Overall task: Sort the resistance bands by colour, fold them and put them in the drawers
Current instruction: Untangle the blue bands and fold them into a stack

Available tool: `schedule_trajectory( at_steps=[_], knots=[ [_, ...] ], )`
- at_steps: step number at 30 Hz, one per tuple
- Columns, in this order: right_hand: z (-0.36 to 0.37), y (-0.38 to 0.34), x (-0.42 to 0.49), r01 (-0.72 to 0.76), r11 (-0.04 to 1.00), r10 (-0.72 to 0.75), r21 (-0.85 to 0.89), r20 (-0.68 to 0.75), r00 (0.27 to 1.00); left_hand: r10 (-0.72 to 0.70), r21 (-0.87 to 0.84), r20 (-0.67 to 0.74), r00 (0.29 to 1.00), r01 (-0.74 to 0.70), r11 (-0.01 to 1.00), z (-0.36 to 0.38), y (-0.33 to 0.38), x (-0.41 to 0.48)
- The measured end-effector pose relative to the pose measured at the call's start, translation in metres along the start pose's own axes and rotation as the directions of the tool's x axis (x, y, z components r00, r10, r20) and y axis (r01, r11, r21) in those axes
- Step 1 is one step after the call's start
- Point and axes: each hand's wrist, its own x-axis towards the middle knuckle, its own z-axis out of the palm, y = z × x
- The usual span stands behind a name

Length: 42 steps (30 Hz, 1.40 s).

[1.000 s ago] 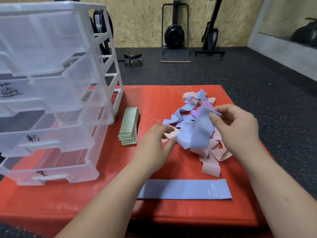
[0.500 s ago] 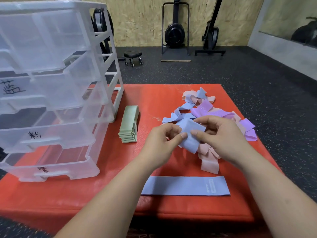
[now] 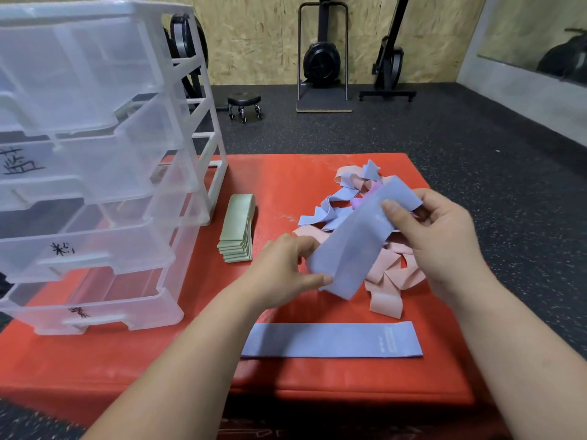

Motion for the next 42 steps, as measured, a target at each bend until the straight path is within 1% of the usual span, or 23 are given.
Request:
schedule_trajectory(
  at_steps=[1, 3, 5, 7, 10, 12, 13, 14, 15, 16, 17, 18, 20, 23, 26, 29, 32, 34, 36, 39, 42],
  knots=[
    [-0.004, -0.001, 0.000, -0.003, 1.000, 0.004, 0.010, -0.049, 0.999, -0.014, 0.029, 0.019, 1.000, 0.013, 1.000, -0.001, -0.003, -0.002],
    [-0.015, 0.003, 0.002, -0.020, 1.000, 0.020, 0.002, -0.118, 0.993, -0.049, -0.003, 0.026, 0.998, 0.049, 0.999, -0.002, -0.008, -0.004],
    [-0.025, 0.008, 0.002, -0.061, 0.998, 0.061, 0.000, -0.160, 0.985, -0.077, -0.031, 0.020, 0.997, 0.078, 0.996, -0.004, -0.010, -0.006],
    [-0.032, 0.013, -0.001, -0.112, 0.994, 0.108, -0.015, -0.184, 0.977, -0.073, -0.020, -0.003, 0.997, 0.073, 0.997, -0.007, -0.010, -0.011],
    [-0.039, 0.015, -0.006, -0.161, 0.987, 0.153, -0.021, -0.213, 0.965, -0.097, 0.032, -0.143, 0.985, 0.103, 0.994, -0.012, -0.012, -0.017],
    [-0.045, 0.018, -0.007, -0.202, 0.979, 0.192, -0.020, -0.235, 0.953, -0.150, 0.008, -0.226, 0.963, 0.156, 0.988, -0.015, -0.018, -0.019],
    [-0.048, 0.021, -0.008, -0.236, 0.972, 0.225, -0.020, -0.239, 0.945, -0.189, -0.028, -0.235, 0.954, 0.188, 0.982, -0.017, -0.021, -0.020],
    [-0.050, 0.025, -0.009, -0.275, 0.961, 0.261, -0.027, -0.236, 0.936, -0.239, -0.106, -0.218, 0.946, 0.221, 0.970, -0.018, -0.023, -0.020],
    [-0.052, 0.029, -0.010, -0.316, 0.948, 0.299, -0.042, -0.226, 0.927, -0.301, -0.218, -0.171, 0.938, 0.262, 0.940, -0.018, -0.024, -0.022],
    [-0.053, 0.034, -0.011, -0.361, 0.931, 0.342, -0.061, -0.205, 0.917, -0.367, -0.332, -0.101, 0.925, 0.317, 0.889, -0.017, -0.024, -0.023],
    [-0.054, 0.038, -0.013, -0.405, 0.911, 0.386, -0.084, -0.176, 0.906, -0.423, -0.408, -0.019, 0.906, 0.380, 0.831, -0.015, -0.023, -0.026],
    [-0.054, 0.041, -0.014, -0.442, 0.890, 0.426, -0.114, -0.143, 0.894, -0.461, -0.433, 0.046, 0.886, 0.433, 0.790, -0.012, -0.022, -0.028],
    [-0.052, 0.046, -0.017, -0.484, 0.852, 0.476, -0.199, -0.090, 0.875, -0.494, -0.381, 0.108, 0.863, 0.495, 0.781, -0.007, -0.023, -0.030],
    [-0.052, 0.051, -0.017, -0.470, 0.820, 0.470, -0.326, -0.084, 0.879, -0.474, -0.290, 0.130, 0.871, 0.491, 0.821, -0.004, -0.026, -0.030],
    [-0.053, 0.051, -0.014, -0.461, 0.815, 0.465, -0.350, -0.078, 0.882, -0.420, -0.165, 0.150, 0.895, 0.441, 0.882, -0.005, -0.028, -0.030],
    [-0.055, 0.047, -0.013, -0.449, 0.820, 0.455, -0.356, -0.072, 0.888, -0.422, -0.128, 0.075, 0.903, 0.429, 0.894, -0.004, -0.035, -0.028],
    [-0.062, 0.046, -0.012, -0.440, 0.819, 0.438, -0.368, -0.093, 0.894, -0.429, -0.095, -0.040, 0.903, 0.424, 0.901, -0.008, -0.043, -0.027],
    [-0.071, 0.046, -0.011, -0.427, 0.814, 0.416, -0.394, -0.118, 0.902, -0.442, -0.110, -0.126, 0.888, 0.430, 0.896, -0.014, -0.045, -0.028],
    [-0.078, 0.044, -0.013, -0.424, 0.822, 0.413, -0.381, -0.115, 0.903, -0.434, -0.169, -0.180, 0.883, 0.407, 0.898, -0.021, -0.045, -0.032],
    [-0.084, 0.037, -0.023, -0.379, 0.834, 0.391, -0.401, -0.057, 0.919, -0.412, -0.259, -0.190, 0.891, 0.359, 0.897, -0.026, -0.042, -0.044],
    [-0.085, 0.029, -0.038, -0.321, 0.842, 0.360, -0.434, 0.009, 0.933, -0.417, -0.307, -0.181, 0.891, 0.351, 0.885, -0.027, -0.045, -0.060]
  ],
)
